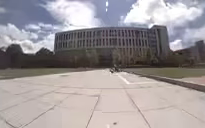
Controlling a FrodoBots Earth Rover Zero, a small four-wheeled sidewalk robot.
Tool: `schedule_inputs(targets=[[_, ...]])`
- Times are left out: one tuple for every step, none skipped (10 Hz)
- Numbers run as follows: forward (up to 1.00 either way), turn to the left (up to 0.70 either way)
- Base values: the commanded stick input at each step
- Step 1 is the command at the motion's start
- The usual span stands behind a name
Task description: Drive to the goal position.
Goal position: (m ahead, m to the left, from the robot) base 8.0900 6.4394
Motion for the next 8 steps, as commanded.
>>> schedule_inputs(targets=[[0.70,0.00],[0.70,0.00],[0.70,0.00],[0.70,0.00],[0.70,0.00],[0.70,0.00],[0.70,0.00],[0.70,0.00]])
